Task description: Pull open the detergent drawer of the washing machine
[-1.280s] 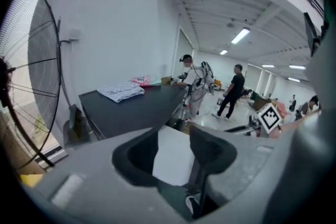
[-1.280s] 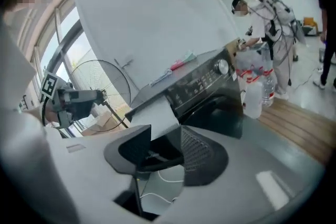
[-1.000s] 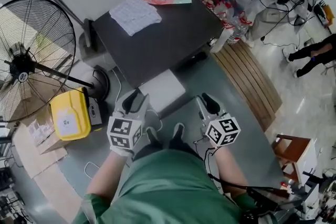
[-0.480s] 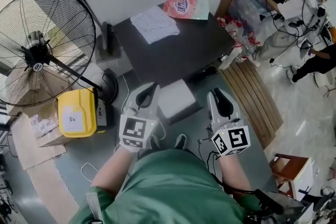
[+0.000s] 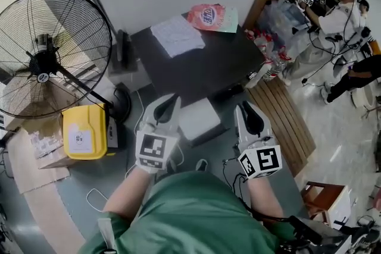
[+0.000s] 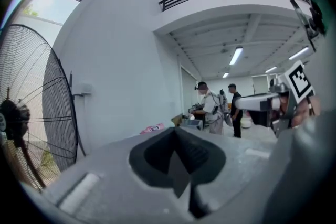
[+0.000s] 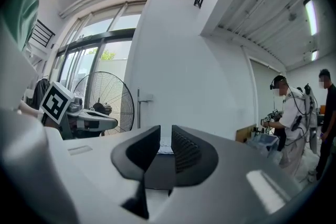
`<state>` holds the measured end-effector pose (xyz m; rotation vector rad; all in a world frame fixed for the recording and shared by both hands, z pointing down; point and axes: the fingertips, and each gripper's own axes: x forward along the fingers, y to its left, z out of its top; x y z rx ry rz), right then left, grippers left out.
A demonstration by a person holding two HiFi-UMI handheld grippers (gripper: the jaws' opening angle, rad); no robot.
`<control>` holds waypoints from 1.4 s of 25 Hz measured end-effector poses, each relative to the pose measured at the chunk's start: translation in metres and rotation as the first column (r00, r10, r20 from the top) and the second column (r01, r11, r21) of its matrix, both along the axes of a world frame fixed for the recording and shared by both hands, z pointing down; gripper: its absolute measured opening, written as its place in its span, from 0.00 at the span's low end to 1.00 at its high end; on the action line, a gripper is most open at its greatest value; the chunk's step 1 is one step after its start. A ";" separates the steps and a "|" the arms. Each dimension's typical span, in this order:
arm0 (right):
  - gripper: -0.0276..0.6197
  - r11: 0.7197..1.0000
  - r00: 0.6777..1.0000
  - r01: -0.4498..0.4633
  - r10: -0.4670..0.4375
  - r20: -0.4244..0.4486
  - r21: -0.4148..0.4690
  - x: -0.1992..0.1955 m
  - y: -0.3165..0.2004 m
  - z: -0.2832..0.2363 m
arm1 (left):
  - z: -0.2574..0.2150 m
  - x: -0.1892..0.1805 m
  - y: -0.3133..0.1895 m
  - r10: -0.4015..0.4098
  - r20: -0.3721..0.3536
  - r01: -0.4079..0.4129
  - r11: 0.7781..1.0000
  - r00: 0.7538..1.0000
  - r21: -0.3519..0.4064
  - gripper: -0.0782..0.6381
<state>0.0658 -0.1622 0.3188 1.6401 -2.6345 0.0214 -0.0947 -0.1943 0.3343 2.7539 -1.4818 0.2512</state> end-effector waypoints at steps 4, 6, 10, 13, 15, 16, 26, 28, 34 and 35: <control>0.14 1.000 1.000 -0.004 0.004 -0.013 -0.010 -0.001 -0.005 0.005 | 0.003 -0.003 -0.005 -0.004 -0.005 0.004 1.000 1.000 -0.008 0.11; 0.14 1.000 1.000 -0.007 0.007 -0.016 -0.012 -0.002 -0.006 0.006 | 0.005 -0.005 -0.007 -0.004 -0.006 0.004 1.000 1.000 -0.013 0.11; 0.14 1.000 1.000 -0.017 0.017 -0.020 -0.016 0.000 -0.008 0.009 | 0.010 -0.005 -0.011 -0.004 -0.005 0.004 1.000 1.000 -0.026 0.11; 0.14 1.000 1.000 -0.023 0.022 -0.019 -0.018 0.002 -0.009 0.011 | 0.013 -0.003 -0.012 0.000 -0.004 0.000 0.999 1.000 -0.035 0.11; 0.14 0.999 1.000 -0.025 0.024 -0.020 -0.020 0.003 -0.009 0.011 | 0.013 -0.002 -0.012 0.003 -0.002 -0.003 0.999 1.000 -0.038 0.11; 0.14 0.999 0.999 -0.025 0.025 -0.020 -0.022 0.003 -0.008 0.012 | 0.013 -0.002 -0.012 0.003 -0.001 -0.003 0.999 1.000 -0.040 0.11; 0.14 0.999 1.000 -0.025 0.025 -0.010 -0.030 0.001 -0.008 0.013 | 0.015 -0.004 -0.013 0.002 0.004 -0.002 0.999 1.000 -0.047 0.11; 0.14 0.999 1.000 -0.022 0.022 -0.010 -0.026 0.001 -0.007 0.013 | 0.016 -0.004 -0.013 0.002 0.004 -0.002 0.999 1.000 -0.049 0.11; 0.14 1.000 1.000 -0.013 0.012 -0.009 -0.023 0.000 -0.006 0.012 | 0.015 -0.003 -0.012 0.002 0.009 -0.002 0.999 1.000 -0.050 0.11; 0.14 1.000 1.000 -0.011 0.010 -0.009 -0.022 0.000 -0.006 0.013 | 0.016 -0.003 -0.012 0.002 0.009 -0.002 0.999 1.000 -0.050 0.11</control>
